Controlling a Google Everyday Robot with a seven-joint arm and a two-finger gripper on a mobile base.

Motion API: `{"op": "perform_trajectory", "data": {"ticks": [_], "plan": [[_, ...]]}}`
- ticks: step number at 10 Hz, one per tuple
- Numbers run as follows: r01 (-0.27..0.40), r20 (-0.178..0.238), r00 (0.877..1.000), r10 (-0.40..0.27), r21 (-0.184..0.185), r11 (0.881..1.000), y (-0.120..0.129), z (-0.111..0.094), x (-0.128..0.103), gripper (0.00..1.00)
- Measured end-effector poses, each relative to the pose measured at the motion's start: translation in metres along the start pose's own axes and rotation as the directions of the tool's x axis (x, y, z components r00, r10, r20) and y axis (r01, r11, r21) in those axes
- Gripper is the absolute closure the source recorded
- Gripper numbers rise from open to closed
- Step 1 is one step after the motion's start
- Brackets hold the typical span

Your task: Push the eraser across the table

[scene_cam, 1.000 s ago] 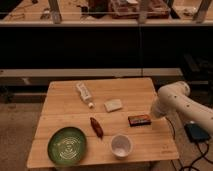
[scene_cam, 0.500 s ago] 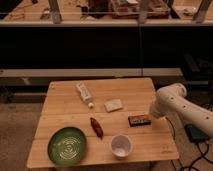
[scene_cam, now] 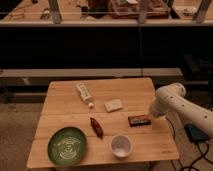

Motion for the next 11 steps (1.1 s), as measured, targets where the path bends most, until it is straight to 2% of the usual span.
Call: {"op": "perform_trajectory", "data": {"ticks": [3, 5, 7, 11], "plan": [[0.026, 0.027, 0.999, -0.025, -0.046, 0.999, 0.006, -0.040, 0.002, 0.83], [0.027, 0.030, 0.999, -0.025, -0.081, 0.996, 0.016, -0.045, 0.008, 0.83], [0.025, 0.037, 0.999, -0.021, -0.111, 0.994, 0.030, -0.030, 0.014, 0.83], [0.039, 0.030, 0.999, -0.036, -0.100, 0.994, 0.057, 0.035, 0.021, 0.83]]}}
